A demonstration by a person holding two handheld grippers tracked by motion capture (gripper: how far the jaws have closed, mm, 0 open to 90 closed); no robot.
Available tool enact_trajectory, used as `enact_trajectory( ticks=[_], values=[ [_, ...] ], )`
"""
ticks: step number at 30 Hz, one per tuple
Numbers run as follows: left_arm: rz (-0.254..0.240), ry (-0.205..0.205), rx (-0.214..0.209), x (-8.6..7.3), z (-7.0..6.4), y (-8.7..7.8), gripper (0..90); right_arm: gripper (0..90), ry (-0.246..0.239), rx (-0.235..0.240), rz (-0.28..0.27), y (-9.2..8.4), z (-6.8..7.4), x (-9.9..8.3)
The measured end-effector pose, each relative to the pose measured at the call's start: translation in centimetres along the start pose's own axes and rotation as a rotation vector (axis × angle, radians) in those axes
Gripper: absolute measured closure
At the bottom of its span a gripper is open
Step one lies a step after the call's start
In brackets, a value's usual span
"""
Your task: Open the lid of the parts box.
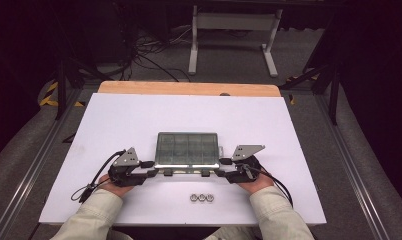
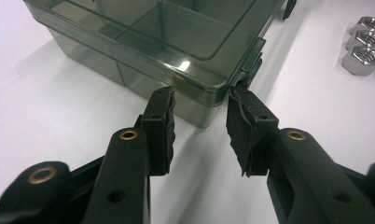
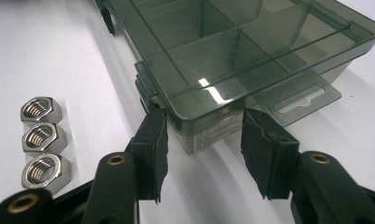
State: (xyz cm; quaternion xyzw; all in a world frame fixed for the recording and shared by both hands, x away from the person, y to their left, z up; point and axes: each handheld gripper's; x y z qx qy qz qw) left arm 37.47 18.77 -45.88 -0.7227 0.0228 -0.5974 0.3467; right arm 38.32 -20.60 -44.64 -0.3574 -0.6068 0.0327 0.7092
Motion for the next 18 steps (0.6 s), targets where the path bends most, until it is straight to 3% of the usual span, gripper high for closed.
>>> enact_trajectory(
  ticks=[18],
  values=[
    [0.001, 0.0, 0.003, 0.03, -0.04, 0.0, 63.3, 52.9, 0.005, -0.004, 0.0, -0.03, -0.03, 0.0]
  ],
)
Point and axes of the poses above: each handheld gripper's, and its own axes: y roughly forward along the jaws, x roughly out of its top, z roughly to its left, and after that the axes turned 6 degrees about -z, right-handed
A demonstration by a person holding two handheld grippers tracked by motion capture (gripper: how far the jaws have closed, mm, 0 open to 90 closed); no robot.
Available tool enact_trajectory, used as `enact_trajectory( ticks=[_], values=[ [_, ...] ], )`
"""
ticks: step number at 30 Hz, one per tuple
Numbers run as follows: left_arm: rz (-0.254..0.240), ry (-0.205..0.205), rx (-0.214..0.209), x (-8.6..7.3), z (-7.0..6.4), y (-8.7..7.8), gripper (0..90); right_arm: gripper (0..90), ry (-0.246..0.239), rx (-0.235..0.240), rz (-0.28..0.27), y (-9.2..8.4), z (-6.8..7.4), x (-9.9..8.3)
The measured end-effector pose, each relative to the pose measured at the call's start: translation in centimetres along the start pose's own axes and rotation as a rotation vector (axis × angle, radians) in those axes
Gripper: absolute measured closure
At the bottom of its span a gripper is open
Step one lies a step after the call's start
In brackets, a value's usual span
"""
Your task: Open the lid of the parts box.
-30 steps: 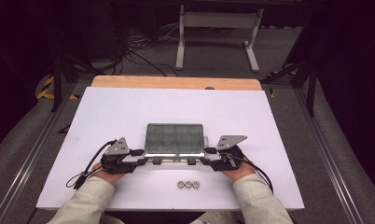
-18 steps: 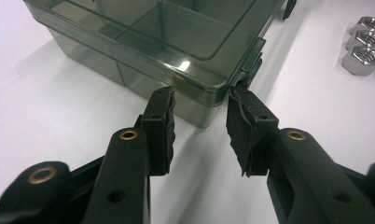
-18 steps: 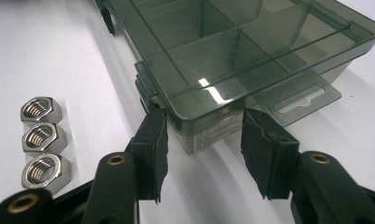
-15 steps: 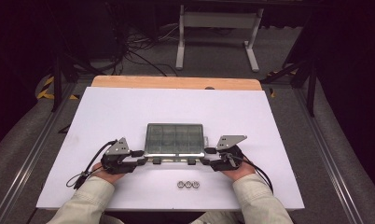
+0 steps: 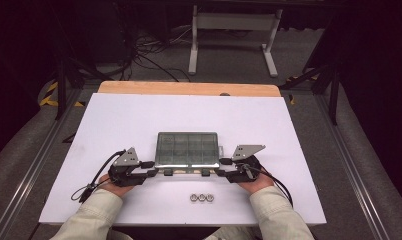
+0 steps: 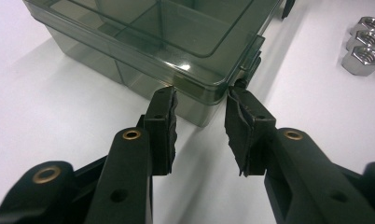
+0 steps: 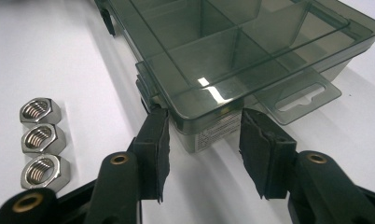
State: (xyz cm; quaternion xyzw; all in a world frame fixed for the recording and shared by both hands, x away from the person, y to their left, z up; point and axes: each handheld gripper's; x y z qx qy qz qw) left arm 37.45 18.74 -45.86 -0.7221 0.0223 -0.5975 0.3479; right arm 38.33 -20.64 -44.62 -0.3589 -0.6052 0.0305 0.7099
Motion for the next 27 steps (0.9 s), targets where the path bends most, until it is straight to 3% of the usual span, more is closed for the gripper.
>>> enact_trajectory(
  ticks=[21, 27],
  values=[
    [-0.01, -0.002, 0.017, 0.15, -0.12, -0.2, 69.2, 62.3, -0.011, -0.019, -0.007, -0.42, 0.24, 0.21],
    [-0.037, -0.008, 0.016, 0.25, -0.15, -0.45, 70.7, 63.1, -0.008, -0.02, -0.025, -0.63, 0.28, 0.34]
  ],
)
Point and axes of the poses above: each handheld gripper's, and its own axes: y roughly forward along the jaws, x roughly out of its top, z roughly to its left, and after that the axes turned 6 degrees about -z, right-handed
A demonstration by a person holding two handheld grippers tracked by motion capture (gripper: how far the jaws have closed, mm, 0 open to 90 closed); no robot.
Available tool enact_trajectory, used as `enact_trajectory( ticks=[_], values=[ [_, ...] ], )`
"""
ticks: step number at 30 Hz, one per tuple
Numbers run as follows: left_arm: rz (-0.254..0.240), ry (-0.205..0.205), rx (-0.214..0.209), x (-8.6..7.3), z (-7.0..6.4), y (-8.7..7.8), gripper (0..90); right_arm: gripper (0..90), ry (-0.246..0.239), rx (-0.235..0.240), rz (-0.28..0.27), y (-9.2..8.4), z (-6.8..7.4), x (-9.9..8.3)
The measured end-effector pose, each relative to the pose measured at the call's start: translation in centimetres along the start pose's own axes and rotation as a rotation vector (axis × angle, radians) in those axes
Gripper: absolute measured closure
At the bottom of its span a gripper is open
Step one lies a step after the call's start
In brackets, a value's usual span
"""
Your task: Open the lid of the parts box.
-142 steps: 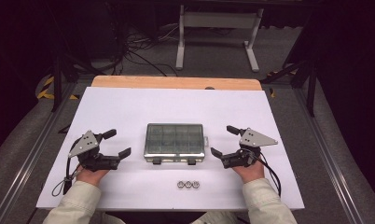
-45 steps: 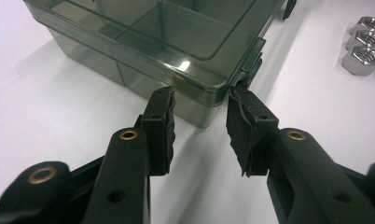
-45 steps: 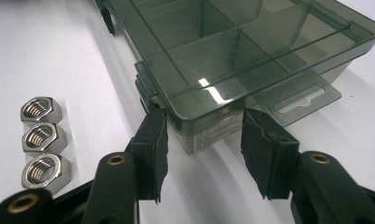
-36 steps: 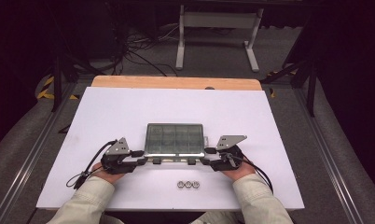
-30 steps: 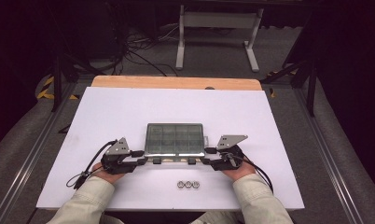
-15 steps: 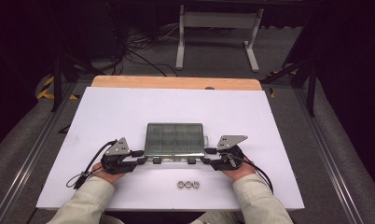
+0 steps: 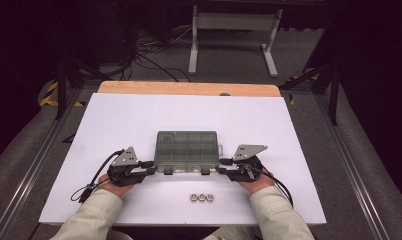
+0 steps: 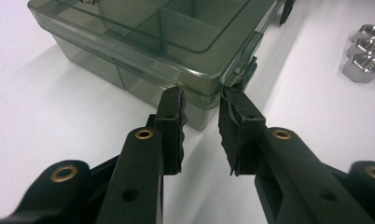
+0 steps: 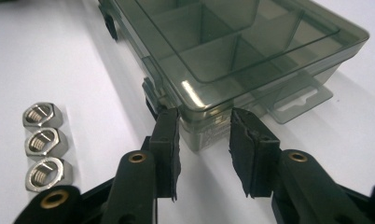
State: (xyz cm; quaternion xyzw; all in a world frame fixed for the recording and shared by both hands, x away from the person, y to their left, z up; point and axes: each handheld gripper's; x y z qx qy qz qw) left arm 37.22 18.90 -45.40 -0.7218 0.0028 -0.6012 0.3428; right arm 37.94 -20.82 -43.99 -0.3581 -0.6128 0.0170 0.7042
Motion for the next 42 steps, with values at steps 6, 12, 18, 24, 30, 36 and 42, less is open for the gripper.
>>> enact_trajectory(
  ticks=[6, 12, 18, 24, 30, 36, 42],
  values=[
    [-0.027, -0.007, -0.011, 0.1, 0.0, -0.2, 71.3, 63.8, 0.017, -0.001, -0.045, -0.6, -0.1, 0.3],
    [-0.055, -0.036, -0.021, 0.2, 0.1, -0.4, 71.7, 64.3, 0.016, -0.016, -0.079, -0.9, -0.1, 0.6],
    [-0.078, -0.044, -0.012, 0.3, 0.2, -0.5, 74.7, 64.8, 0.025, -0.028, -0.132, -1.2, -0.1, 0.8],
    [-0.126, -0.049, 0.006, 0.6, -0.1, -0.5, 76.9, 64.6, 0.02, -0.046, -0.167, -1.4, 0.0, 1.1],
    [-0.183, -0.07, 0.021, 1.0, 0.3, -0.6, 79.2, 64.7, 0.013, -0.067, -0.198, -1.7, 0.0, 1.3],
    [-0.192, -0.07, 0.039, 1.1, 0.1, -0.5, 79.0, 56.0, 0.004, -0.107, -0.218, -1.7, 0.0, 1.4],
    [-0.21, -0.081, 0.057, 1.2, 0.1, -0.6, 78.4, 41.0, 0.022, -0.127, -0.216, -1.6, -0.2, 1.2]
  ],
)
Point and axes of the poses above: each handheld gripper's, and its own axes: y roughly forward along the jaws, x roughly out of its top, z roughly to its left, and after that the axes turned 6 degrees about -z, right-handed
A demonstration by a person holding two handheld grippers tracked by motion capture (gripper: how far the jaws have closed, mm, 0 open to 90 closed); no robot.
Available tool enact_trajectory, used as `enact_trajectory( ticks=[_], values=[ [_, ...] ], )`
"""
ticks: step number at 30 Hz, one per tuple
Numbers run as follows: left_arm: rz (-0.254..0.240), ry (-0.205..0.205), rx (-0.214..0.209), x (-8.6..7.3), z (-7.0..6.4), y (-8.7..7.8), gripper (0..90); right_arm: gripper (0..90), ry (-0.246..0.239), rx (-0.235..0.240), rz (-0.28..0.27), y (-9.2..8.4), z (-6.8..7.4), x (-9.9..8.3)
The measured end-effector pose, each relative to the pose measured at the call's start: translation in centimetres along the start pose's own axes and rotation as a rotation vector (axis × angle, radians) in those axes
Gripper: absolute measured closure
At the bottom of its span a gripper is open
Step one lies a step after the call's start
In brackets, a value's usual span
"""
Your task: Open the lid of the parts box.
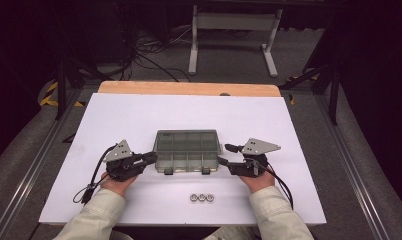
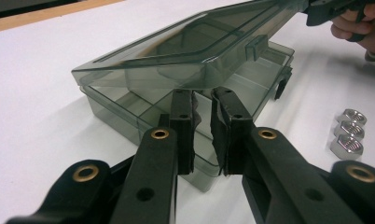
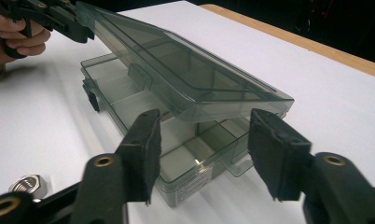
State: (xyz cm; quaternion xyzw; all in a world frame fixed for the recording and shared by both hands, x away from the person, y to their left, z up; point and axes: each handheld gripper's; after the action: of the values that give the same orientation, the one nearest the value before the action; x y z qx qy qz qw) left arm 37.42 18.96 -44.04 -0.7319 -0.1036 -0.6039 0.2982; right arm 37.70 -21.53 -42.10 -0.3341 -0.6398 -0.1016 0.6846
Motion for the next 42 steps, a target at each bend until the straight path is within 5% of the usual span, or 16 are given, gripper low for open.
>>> enact_trajectory(
  ticks=[20, 25, 31, 42],
  values=[
    [-0.009, -0.004, 0.044, 0.3, -0.2, 0.3, 78.0, 43.0, -0.024, -0.08, -0.008, 1.3, -0.1, 0.3],
    [-0.005, 0.001, 0.054, 0.3, -0.3, 0.3, 77.6, 44.7, -0.081, -0.093, 0.002, 1.9, 0.5, 1.0],
    [0.001, 0.0, 0.059, 0.3, -0.2, 0.3, 76.0, 44.8, -0.092, -0.084, -0.004, 2.3, 0.5, 1.5],
    [0.115, -0.053, 0.086, -0.4, 0.7, 1.5, 57.6, 47.0, -0.109, -0.101, -0.024, 2.2, 0.9, 2.4]
  ],
)
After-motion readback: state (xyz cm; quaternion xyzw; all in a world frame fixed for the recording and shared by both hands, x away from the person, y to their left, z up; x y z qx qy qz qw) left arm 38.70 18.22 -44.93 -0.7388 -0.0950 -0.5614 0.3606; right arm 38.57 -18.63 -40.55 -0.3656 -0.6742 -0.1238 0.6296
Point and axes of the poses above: each handheld gripper's, and its own axes: y roughly forward along the jaws, x roughly out of its top, z roughly to its left, and after that the axes turned 6 degrees about -z, right-handed
